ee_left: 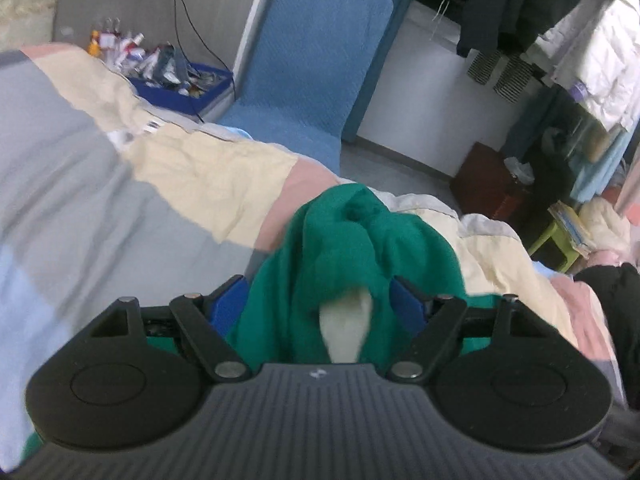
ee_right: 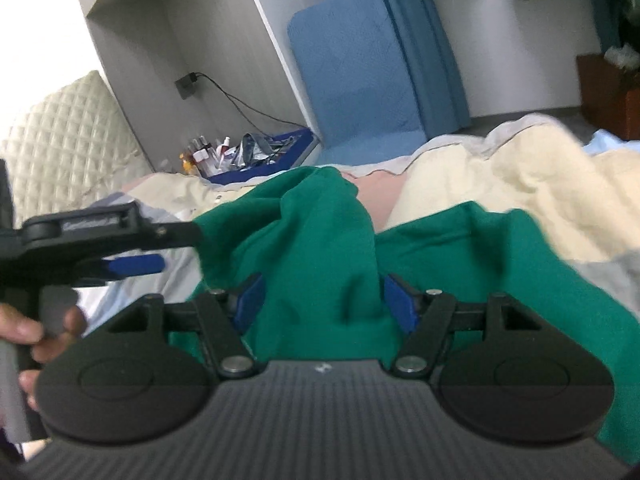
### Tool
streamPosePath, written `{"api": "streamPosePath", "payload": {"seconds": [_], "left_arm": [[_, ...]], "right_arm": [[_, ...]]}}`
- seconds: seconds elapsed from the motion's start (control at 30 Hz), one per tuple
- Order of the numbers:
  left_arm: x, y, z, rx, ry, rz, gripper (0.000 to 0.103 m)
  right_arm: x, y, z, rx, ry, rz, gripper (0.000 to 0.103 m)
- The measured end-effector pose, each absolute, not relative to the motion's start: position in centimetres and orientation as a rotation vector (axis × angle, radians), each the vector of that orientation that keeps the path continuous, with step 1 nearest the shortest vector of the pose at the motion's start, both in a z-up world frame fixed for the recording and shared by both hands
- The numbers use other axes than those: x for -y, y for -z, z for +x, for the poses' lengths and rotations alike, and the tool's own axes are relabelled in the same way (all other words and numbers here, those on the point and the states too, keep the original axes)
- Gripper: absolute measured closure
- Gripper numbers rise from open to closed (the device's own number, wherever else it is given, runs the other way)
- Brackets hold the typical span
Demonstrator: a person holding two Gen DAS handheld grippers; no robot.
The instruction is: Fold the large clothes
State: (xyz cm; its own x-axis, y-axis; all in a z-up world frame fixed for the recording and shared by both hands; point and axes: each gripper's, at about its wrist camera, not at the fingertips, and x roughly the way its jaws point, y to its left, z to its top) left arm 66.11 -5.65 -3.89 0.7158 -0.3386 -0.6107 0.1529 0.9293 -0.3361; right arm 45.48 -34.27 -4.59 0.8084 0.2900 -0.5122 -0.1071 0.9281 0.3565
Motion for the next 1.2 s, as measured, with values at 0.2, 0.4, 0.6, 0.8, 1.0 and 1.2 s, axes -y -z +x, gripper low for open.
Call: {"api": "streamPosePath", "payload": {"seconds": [0.2,0.4,0.6,0.8,1.0,1.2], "left_arm": [[6.6,6.0,71.7,-0.757,0.318,-0.264,0.063],[6.6,3.7,71.0,-0.739,0.337,-0.257,0.087],[5.3,-2.9,63.6,-0.655,0.391,-0.264,0.087],[4.6,-9.8,52.3,-0.567,0.440,-0.232,0.087],[4.3,-12.7,38.3,-0.511,0.458,-0.160,0.087],[3.7,-8.2,25.8,-0.555,0.474,-0.189,0.087]], "right_arm": [[32.8,6.4,47.9,-0.626,-0.218,0.188,0.053],[33.7,2.8,46.9,-0.564,-0.177,0.183,0.089],[33.5,-3.3,41.5,-0.457,-0.187,0.125,0.090],[33.3,-7.0,34.4,-0.387,-0.203,0.138,0.091],[31.7,-8.0,25.3,-0.374,-0.200,0.143,0.091],[30.4,-5.4,18.0,-0.486,-0.169,0.131,0.090]]}}
